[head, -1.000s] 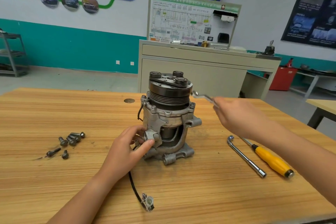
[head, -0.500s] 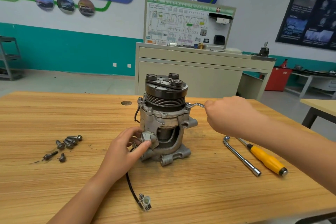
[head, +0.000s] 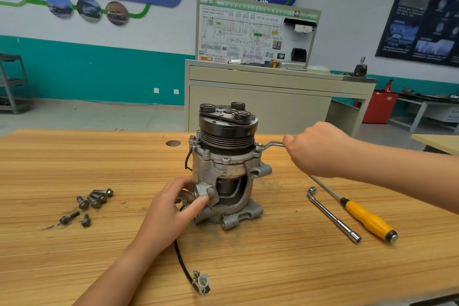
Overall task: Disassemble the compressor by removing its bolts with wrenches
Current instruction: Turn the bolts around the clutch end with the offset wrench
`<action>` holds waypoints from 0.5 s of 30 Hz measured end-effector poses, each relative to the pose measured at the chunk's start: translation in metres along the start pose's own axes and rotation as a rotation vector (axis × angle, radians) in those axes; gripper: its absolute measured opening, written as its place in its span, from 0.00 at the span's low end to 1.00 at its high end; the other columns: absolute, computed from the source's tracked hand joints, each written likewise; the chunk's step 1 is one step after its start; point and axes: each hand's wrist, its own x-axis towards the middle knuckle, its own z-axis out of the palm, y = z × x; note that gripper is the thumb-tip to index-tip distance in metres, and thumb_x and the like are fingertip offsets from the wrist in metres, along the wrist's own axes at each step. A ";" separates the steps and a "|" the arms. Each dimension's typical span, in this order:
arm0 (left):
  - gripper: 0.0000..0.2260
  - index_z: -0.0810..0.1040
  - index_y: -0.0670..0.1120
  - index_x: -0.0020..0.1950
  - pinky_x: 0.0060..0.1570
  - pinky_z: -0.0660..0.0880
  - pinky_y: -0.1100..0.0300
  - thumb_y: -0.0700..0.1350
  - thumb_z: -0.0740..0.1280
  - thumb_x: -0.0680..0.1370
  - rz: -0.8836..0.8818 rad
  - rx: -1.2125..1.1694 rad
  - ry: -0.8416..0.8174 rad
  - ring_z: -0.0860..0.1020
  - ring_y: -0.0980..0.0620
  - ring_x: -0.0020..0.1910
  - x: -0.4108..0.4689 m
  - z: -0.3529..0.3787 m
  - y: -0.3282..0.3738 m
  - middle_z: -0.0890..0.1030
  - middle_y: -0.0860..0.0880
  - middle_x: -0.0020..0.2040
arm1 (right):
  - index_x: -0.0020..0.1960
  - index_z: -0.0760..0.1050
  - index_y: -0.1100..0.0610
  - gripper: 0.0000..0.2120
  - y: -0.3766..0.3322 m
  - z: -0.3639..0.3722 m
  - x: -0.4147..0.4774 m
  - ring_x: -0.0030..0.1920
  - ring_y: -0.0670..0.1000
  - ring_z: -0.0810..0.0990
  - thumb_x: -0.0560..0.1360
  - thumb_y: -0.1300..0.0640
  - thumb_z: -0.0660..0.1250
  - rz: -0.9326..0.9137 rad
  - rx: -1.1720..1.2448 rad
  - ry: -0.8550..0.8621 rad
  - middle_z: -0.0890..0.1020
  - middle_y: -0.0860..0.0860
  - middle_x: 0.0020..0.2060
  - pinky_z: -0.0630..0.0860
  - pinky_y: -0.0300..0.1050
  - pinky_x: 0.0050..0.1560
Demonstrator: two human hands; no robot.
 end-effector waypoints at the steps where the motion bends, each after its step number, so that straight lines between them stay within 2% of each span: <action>1: 0.12 0.73 0.60 0.50 0.47 0.71 0.74 0.48 0.72 0.72 0.002 -0.001 0.000 0.78 0.63 0.46 0.000 0.000 0.000 0.78 0.58 0.48 | 0.48 0.64 0.57 0.03 0.003 0.004 0.006 0.24 0.47 0.63 0.78 0.61 0.53 -0.011 -0.036 0.002 0.65 0.48 0.26 0.57 0.40 0.23; 3: 0.13 0.73 0.60 0.50 0.47 0.70 0.74 0.47 0.72 0.72 0.001 -0.012 0.000 0.78 0.63 0.46 0.001 0.000 0.000 0.79 0.58 0.48 | 0.52 0.66 0.59 0.05 0.008 0.017 0.022 0.26 0.47 0.66 0.78 0.63 0.54 0.007 -0.016 0.037 0.68 0.49 0.29 0.59 0.40 0.24; 4: 0.13 0.73 0.60 0.51 0.47 0.70 0.75 0.47 0.72 0.72 0.001 -0.017 -0.002 0.78 0.63 0.46 0.001 0.000 -0.001 0.79 0.58 0.48 | 0.54 0.67 0.59 0.07 0.011 0.024 0.031 0.30 0.49 0.71 0.78 0.64 0.55 0.011 0.031 0.088 0.72 0.49 0.33 0.63 0.40 0.27; 7: 0.13 0.73 0.60 0.52 0.46 0.70 0.75 0.47 0.72 0.72 -0.009 -0.032 -0.013 0.78 0.64 0.46 0.001 0.001 -0.004 0.79 0.58 0.49 | 0.61 0.70 0.62 0.14 0.010 0.041 0.055 0.49 0.55 0.79 0.76 0.67 0.59 -0.043 0.187 0.319 0.79 0.56 0.50 0.75 0.46 0.47; 8: 0.14 0.73 0.60 0.52 0.46 0.70 0.75 0.46 0.72 0.72 -0.012 -0.037 -0.011 0.78 0.64 0.46 0.001 0.001 -0.005 0.79 0.57 0.49 | 0.59 0.73 0.64 0.15 0.008 0.043 0.062 0.49 0.57 0.80 0.72 0.70 0.64 -0.060 0.235 0.433 0.81 0.58 0.51 0.77 0.49 0.49; 9: 0.14 0.73 0.60 0.51 0.46 0.70 0.75 0.46 0.72 0.71 -0.016 -0.038 -0.007 0.78 0.63 0.46 0.001 0.001 -0.006 0.79 0.57 0.49 | 0.54 0.76 0.66 0.15 0.004 0.043 0.067 0.47 0.59 0.82 0.67 0.72 0.69 -0.072 0.298 0.547 0.82 0.61 0.48 0.79 0.51 0.47; 11: 0.14 0.74 0.60 0.51 0.46 0.70 0.75 0.46 0.72 0.71 -0.017 -0.037 -0.006 0.78 0.63 0.46 0.001 0.002 -0.008 0.79 0.56 0.49 | 0.47 0.79 0.68 0.16 -0.003 0.037 0.074 0.41 0.60 0.83 0.60 0.73 0.75 -0.078 0.375 0.649 0.83 0.62 0.43 0.81 0.53 0.42; 13: 0.14 0.73 0.60 0.51 0.46 0.70 0.75 0.46 0.72 0.71 -0.017 -0.035 -0.009 0.78 0.63 0.46 0.001 0.002 -0.008 0.79 0.56 0.49 | 0.46 0.79 0.69 0.14 -0.006 0.036 0.073 0.39 0.60 0.83 0.61 0.73 0.74 -0.074 0.402 0.662 0.83 0.62 0.41 0.79 0.55 0.41; 15: 0.14 0.73 0.60 0.51 0.46 0.70 0.75 0.46 0.72 0.71 -0.015 -0.025 -0.011 0.78 0.64 0.46 0.001 0.001 -0.007 0.79 0.57 0.49 | 0.48 0.78 0.69 0.08 0.000 0.038 0.065 0.36 0.62 0.81 0.69 0.71 0.68 0.057 0.527 0.684 0.82 0.63 0.38 0.77 0.54 0.38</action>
